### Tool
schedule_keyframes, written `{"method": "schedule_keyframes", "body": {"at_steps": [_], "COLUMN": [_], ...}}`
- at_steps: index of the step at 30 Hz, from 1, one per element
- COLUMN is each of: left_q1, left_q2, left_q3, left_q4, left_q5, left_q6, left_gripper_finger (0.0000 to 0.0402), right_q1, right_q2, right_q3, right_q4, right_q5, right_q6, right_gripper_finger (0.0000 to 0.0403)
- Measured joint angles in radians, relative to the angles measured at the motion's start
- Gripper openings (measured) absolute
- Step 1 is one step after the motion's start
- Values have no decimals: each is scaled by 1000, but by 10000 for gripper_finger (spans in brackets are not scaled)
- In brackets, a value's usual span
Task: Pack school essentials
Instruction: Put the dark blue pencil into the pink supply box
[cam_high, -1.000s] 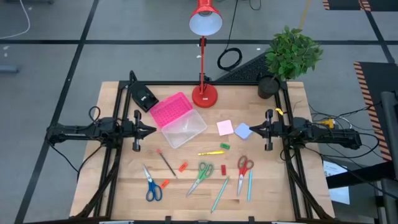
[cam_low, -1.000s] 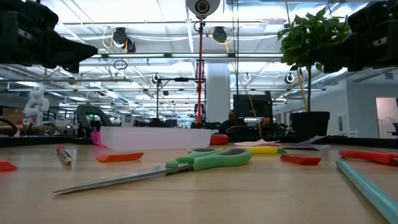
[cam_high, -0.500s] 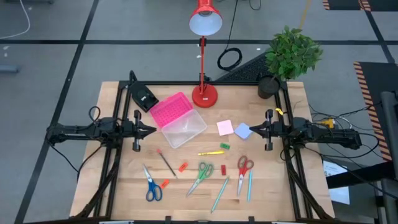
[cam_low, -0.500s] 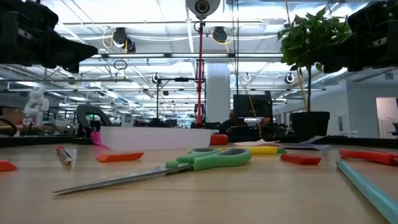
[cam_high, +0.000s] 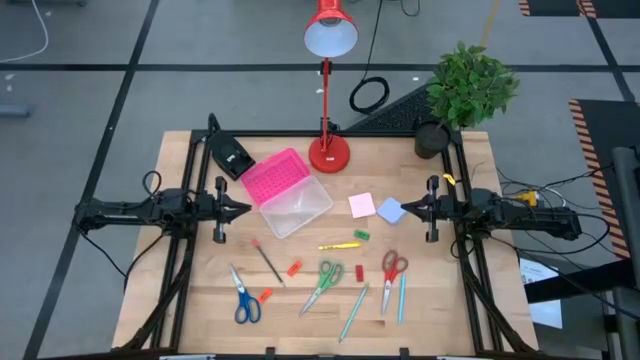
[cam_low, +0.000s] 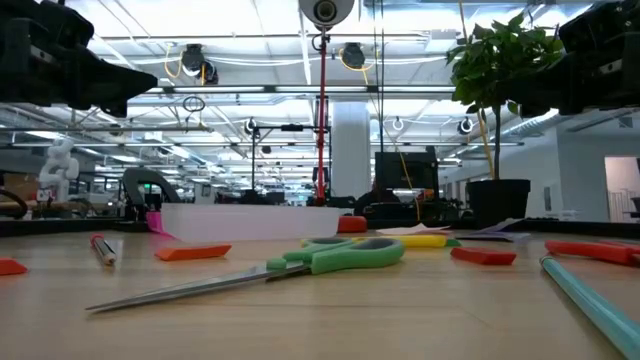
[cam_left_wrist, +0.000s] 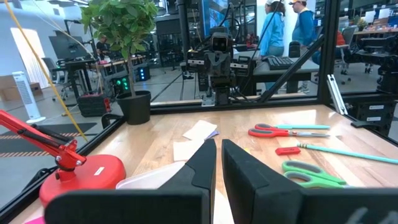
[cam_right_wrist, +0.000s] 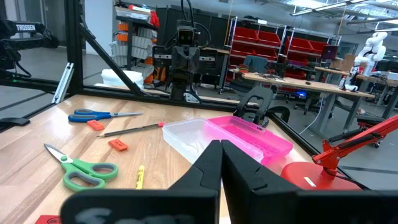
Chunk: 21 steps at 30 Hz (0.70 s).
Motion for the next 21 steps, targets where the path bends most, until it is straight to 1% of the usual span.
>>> {"method": "schedule_keyframes", "body": {"at_steps": [7,12,17,19,21], "left_q1": [0,0,0,0,0], "left_q2": [0,0,0,0,0], "left_q3": [0,0,0,0,0], "left_q4": [0,-1,-4,-5,-3], "left_q5": [0,0,0,0,0], "left_q6": [-19,-100,-288,-309,-295], "left_gripper_finger": [31,31,31,31,31], "right_q1": [0,0,0,0,0], "right_q2": [0,0,0,0,0], "right_q3": [0,0,0,0,0], "right_q4": [0,0,0,0,0], "right_q5": [0,0,0,0,0], "right_q6": [0,0,0,0,0], "right_gripper_finger": [0,0,0,0,0]}}
